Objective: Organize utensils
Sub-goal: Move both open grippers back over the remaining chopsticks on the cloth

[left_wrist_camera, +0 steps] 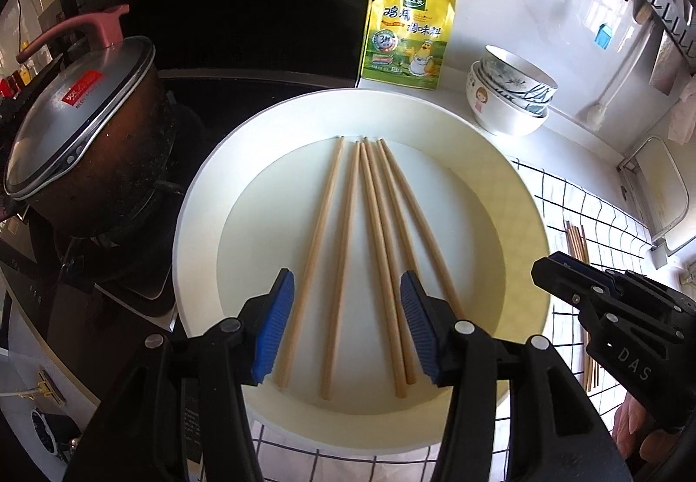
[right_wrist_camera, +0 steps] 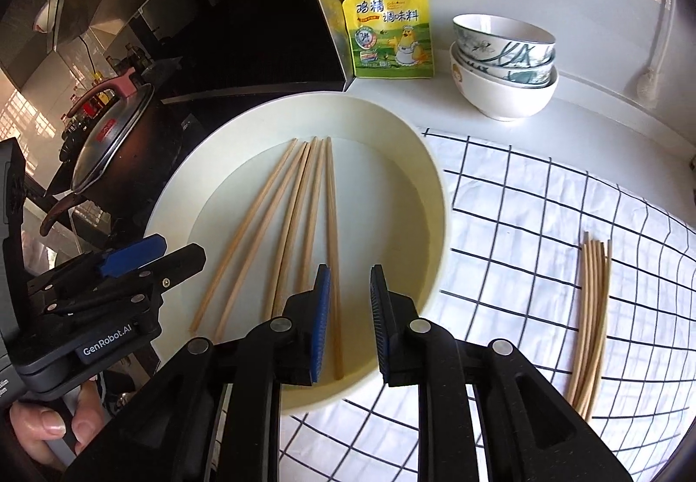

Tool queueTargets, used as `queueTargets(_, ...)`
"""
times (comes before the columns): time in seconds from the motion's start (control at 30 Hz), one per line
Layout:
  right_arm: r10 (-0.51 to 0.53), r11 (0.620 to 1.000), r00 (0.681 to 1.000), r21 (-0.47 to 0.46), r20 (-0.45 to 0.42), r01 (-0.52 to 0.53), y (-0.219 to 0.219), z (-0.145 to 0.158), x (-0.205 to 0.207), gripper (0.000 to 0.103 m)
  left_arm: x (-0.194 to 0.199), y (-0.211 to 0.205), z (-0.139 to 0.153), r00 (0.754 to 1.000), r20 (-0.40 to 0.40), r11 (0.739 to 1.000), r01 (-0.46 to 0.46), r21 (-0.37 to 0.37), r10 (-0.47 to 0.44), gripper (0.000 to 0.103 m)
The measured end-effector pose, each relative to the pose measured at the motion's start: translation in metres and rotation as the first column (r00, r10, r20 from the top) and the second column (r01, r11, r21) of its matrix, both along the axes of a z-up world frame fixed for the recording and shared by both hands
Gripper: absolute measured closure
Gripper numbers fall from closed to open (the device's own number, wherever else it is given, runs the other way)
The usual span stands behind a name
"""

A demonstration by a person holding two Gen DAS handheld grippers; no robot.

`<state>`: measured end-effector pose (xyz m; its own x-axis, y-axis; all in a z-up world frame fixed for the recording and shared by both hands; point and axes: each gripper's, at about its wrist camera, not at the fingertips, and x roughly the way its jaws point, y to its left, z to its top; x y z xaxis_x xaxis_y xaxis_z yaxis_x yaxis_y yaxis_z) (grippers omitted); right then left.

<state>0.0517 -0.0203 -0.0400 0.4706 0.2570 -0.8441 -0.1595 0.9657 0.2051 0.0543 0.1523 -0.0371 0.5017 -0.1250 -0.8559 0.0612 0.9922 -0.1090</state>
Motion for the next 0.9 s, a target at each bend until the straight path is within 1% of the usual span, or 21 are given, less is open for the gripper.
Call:
queueTargets(0.27, -0.018, 1.0, 1.0, -0.003, 0.017, 0.018, -0.03, 0.01, -0.019, 0.083, -0.013, -0.028, 0.013, 1.0, 0.022, 1.0, 0.012, -0.008, -0.012, 0.051)
queueTargets(0.47, -0.045, 0.999, 0.999, -0.014, 0.027, 0.046, -0.063, 0.015, -0.035, 0.082, -0.021, -0.058, 0.017, 0.999, 0.026, 0.999, 0.038, -0.017, -0.038, 0.049)
queueTargets(0.6, -0.089, 0.996, 0.995, -0.026, 0.038, 0.09, -0.094, 0.018, -0.048, 0.078, -0.026, -0.085, 0.017, 0.997, 0.024, 0.997, 0.077, -0.032, -0.076, 0.049)
queueTargets(0.7, -0.126, 0.991, 0.991, -0.044, 0.039, 0.128, -0.119, 0.018, -0.058, 0.078, -0.029, -0.108, 0.017, 0.993, 0.023, 0.993, 0.113, -0.043, -0.112, 0.049)
queueTargets(0.9, -0.206, 0.975, 0.978, -0.078, 0.018, 0.206, -0.167, 0.005, -0.077, 0.077, -0.037, -0.157, 0.016, 0.981, 0.024, 0.979, 0.192, -0.067, -0.19, 0.049)
